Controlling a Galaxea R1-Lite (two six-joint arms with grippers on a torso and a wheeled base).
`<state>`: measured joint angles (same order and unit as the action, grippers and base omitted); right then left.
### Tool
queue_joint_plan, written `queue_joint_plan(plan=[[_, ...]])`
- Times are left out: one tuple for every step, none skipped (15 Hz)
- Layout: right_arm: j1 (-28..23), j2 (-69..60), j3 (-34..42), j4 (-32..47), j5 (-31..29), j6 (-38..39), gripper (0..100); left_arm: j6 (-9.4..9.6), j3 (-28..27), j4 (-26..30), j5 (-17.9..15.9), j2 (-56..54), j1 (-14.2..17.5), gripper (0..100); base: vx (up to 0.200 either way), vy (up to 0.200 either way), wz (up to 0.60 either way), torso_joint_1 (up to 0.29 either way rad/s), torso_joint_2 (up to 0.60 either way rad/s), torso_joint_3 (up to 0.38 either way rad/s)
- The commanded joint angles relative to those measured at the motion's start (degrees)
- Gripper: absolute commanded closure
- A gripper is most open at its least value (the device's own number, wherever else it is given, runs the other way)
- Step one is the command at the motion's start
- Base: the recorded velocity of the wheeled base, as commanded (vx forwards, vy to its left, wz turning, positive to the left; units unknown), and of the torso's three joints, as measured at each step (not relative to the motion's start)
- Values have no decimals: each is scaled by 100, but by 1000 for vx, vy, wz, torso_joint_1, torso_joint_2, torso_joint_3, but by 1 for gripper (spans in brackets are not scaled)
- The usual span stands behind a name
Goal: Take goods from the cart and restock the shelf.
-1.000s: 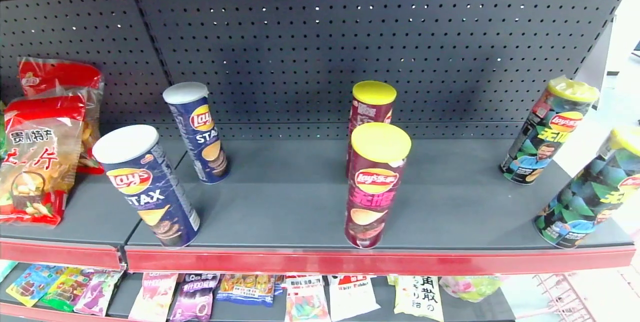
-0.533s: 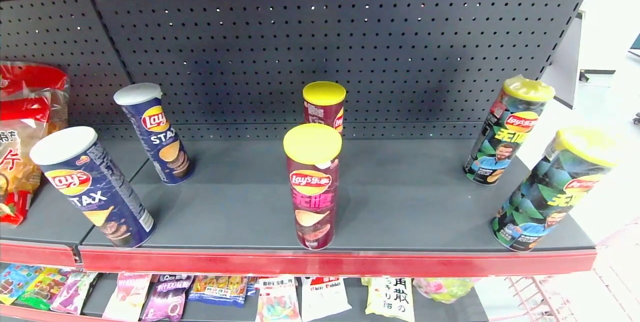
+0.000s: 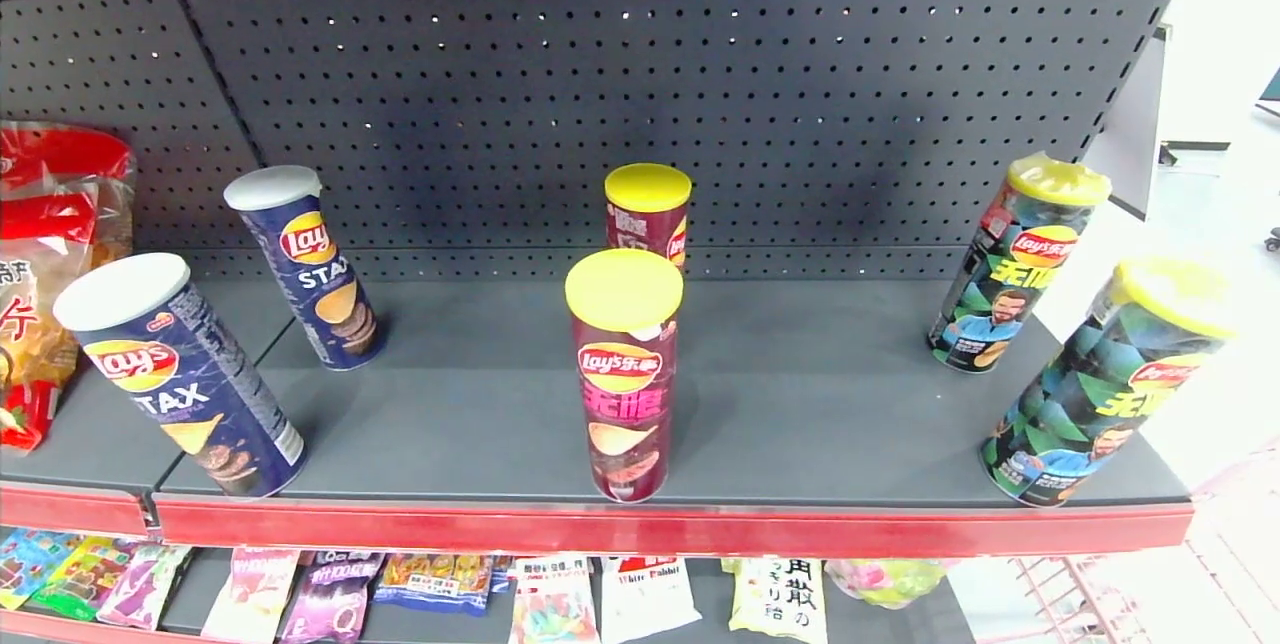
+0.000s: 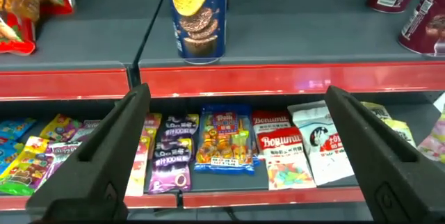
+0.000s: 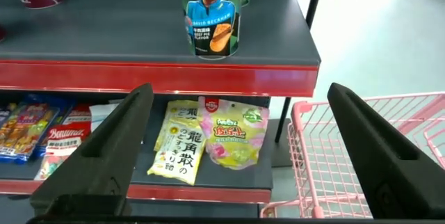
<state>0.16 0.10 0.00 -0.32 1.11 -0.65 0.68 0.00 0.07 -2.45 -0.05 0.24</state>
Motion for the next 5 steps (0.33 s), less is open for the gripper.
queue_joint_plan(plan=[[2,-1,0,-3,3,-6,0,2,0,1,8,5,2,0,0,0,0,0,0,0],[2,-1,0,-3,3,3,0,2,0,1,-1,5,2,0,0,0,0,0,0,0],[2,-1,0,5,3,3,0,2,0,1,-1,5,2,0,0,0,0,0,0,0],[2,-1,0,-3,-5,-6,0,2,0,1,8,5,2,0,0,0,0,0,0,0],[2,-1,0,5,-49,-6,0,2,0,1,8,5,2,0,0,0,0,0,0,0]])
